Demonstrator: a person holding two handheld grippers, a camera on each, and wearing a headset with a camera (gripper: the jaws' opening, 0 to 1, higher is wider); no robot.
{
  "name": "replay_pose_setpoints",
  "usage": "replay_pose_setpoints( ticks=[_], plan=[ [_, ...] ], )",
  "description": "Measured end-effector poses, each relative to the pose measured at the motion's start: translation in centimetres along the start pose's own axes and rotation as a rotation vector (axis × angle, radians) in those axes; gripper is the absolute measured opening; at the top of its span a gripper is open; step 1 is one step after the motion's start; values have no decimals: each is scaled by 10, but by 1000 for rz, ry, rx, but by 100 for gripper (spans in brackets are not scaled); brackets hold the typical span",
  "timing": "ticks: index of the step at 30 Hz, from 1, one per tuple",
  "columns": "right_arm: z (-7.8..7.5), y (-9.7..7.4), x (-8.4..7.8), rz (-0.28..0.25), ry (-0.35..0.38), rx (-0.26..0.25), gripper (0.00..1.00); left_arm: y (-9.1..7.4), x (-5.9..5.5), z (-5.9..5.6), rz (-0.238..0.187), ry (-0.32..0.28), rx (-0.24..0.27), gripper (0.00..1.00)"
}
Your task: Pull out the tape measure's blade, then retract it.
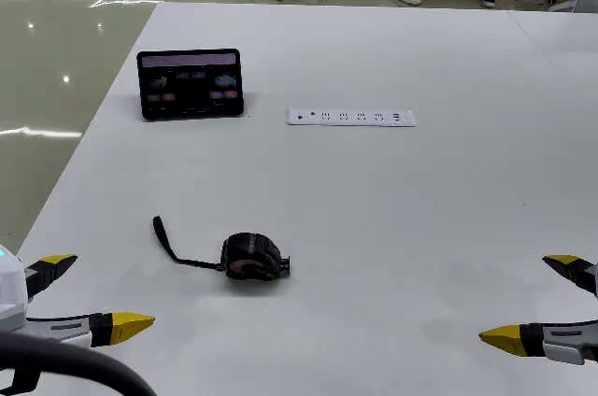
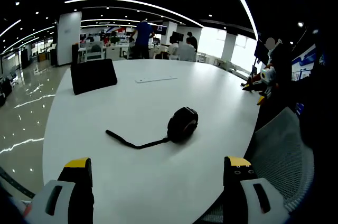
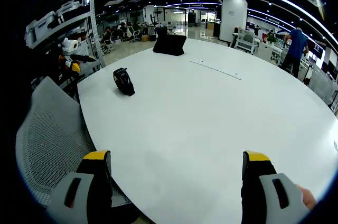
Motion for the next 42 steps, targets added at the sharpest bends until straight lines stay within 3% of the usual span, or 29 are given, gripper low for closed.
replay_pose_setpoints(
  ticks=[21, 24, 29, 36, 38, 39, 40, 42],
  plan=[
    [0, 0, -2, 0, -9, 7, 97, 1, 0, -1, -2, 2, -9, 100],
    [0, 0, 1, -3, -15, 4, 97, 1, 1, 0, -18, 8, -15, 100],
    [-1, -1, 6, -4, -27, 4, 97, 5, 2, 0, 0, 10, -33, 100],
    [2, 4, 17, -9, -59, 19, 96, 14, 10, 0, 4, 50, -79, 100],
    [5, 8, 22, -8, -74, 26, 95, 20, 14, 0, 22, 84, -95, 100],
    [6, 10, 24, -10, -82, 28, 95, 22, 16, 0, 18, 74, -90, 100],
    [7, 13, 27, -13, -90, 34, 95, 26, 19, 0, 28, 108, -118, 100],
    [8, 19, 33, -28, -95, 40, 97, 34, 23, 2, 46, 128, -114, 100]
  ],
)
Point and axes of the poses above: the centre of the closed fingertips' face, and the gripper's own axes: y roughly forward along the fingers, z roughly to its left, x roughly out of its top, the point moved 6 cm from there along -y, roughly backward along the fingers, and after that the axes turned 13 degrees about -x, right-handed, at the moved point
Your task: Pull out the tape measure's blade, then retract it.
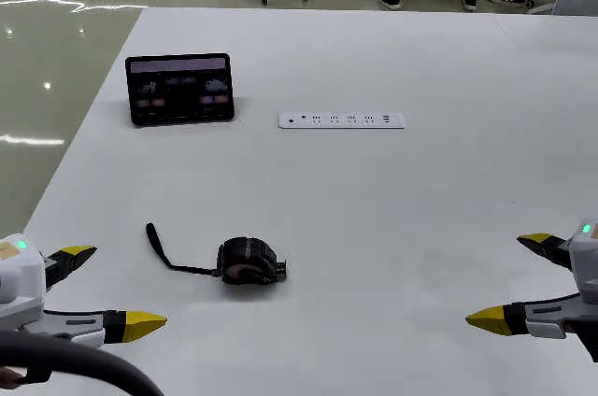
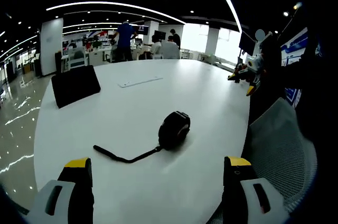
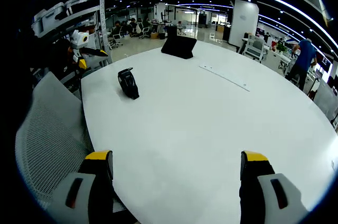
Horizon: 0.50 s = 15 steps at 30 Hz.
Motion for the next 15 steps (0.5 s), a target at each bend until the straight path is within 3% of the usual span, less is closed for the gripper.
replay_pose_setpoints(
  ticks=[3, 7, 8, 15],
  plan=[
    [2, 8, 8, -28, -10, 13, 100, 11, 9, 0, -2, 9, -20, 100],
    [3, 16, 16, -60, -34, 18, 100, 21, 18, 2, 13, 54, -37, 100],
    [3, 19, 21, -85, -46, 25, 100, 25, 22, 4, 20, 88, -37, 100],
    [12, 37, 35, -97, -72, 62, 100, 43, 35, 7, 44, 166, -99, 100]
  ],
)
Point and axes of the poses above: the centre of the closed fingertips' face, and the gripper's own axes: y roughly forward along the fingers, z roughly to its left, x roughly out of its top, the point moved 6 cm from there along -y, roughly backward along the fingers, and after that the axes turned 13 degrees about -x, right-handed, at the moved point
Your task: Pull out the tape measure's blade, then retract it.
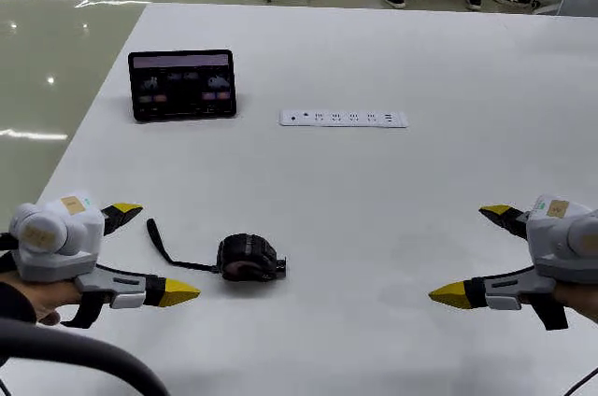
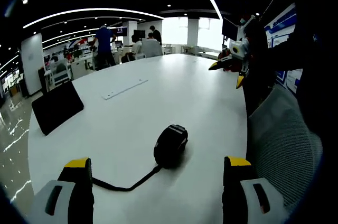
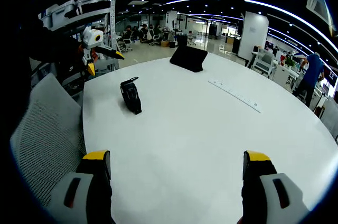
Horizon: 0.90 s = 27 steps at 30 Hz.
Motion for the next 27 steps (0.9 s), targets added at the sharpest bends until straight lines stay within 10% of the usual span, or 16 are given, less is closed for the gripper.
replay_pose_setpoints(
  ticks=[5, 18, 27],
  plan=[
    [13, 18, 9, -36, -59, 57, 100, 18, -3, -8, 98, 70, -109, 99],
    [44, 72, 27, -52, -148, 190, 100, 63, -3, 2, 246, 171, -203, 89],
    [67, 109, 29, 9, -206, 250, 100, 89, 4, 10, 278, 210, -242, 81]
  ],
)
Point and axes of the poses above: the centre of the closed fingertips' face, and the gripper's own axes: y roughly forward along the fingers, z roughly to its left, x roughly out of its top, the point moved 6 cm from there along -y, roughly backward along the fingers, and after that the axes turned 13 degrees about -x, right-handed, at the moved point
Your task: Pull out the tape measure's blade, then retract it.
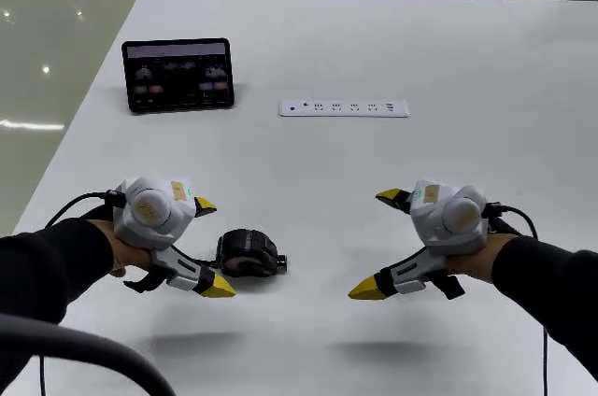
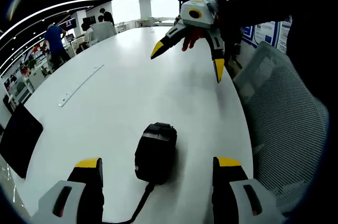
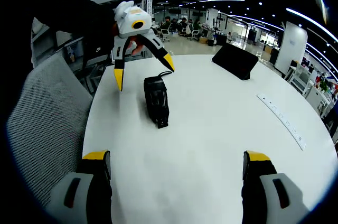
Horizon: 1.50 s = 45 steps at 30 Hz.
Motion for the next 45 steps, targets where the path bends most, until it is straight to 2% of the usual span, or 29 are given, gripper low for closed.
replay_pose_setpoints(
  ticks=[4, 8, 10, 21, 23, 24, 32, 34, 36, 41, 45],
  plan=[
    [-2, 13, 4, 0, -10, 14, 97, 9, 3, 3, 31, 24, -32, 73],
    [-2, 25, 10, -5, -17, 24, 94, 17, 0, 8, 76, 60, -49, 67],
    [-1, 29, 12, -5, -19, 30, 92, 20, 0, 9, 85, 72, -59, 60],
    [16, 58, 18, 18, -56, 96, 80, 30, -2, 14, 149, 111, -65, 42],
    [19, 63, 21, 19, -68, 109, 78, 31, -4, 13, 156, 115, -79, 33],
    [20, 64, 22, 20, -73, 114, 77, 31, -2, 15, 153, 135, -72, 32],
    [29, 78, 26, 28, -115, 153, 65, 30, -4, 14, 157, 121, -70, 31],
    [31, 82, 26, 34, -122, 155, 60, 30, -4, 14, 156, 118, -70, 30],
    [32, 87, 27, 35, -129, 145, 51, 30, -4, 15, 157, 117, -70, 30],
    [36, 95, 29, 43, -130, 155, 46, 30, -4, 14, 149, 113, -69, 30],
    [38, 101, 25, 77, -141, 174, 33, 30, -5, 15, 150, 111, -71, 30]
  ],
)
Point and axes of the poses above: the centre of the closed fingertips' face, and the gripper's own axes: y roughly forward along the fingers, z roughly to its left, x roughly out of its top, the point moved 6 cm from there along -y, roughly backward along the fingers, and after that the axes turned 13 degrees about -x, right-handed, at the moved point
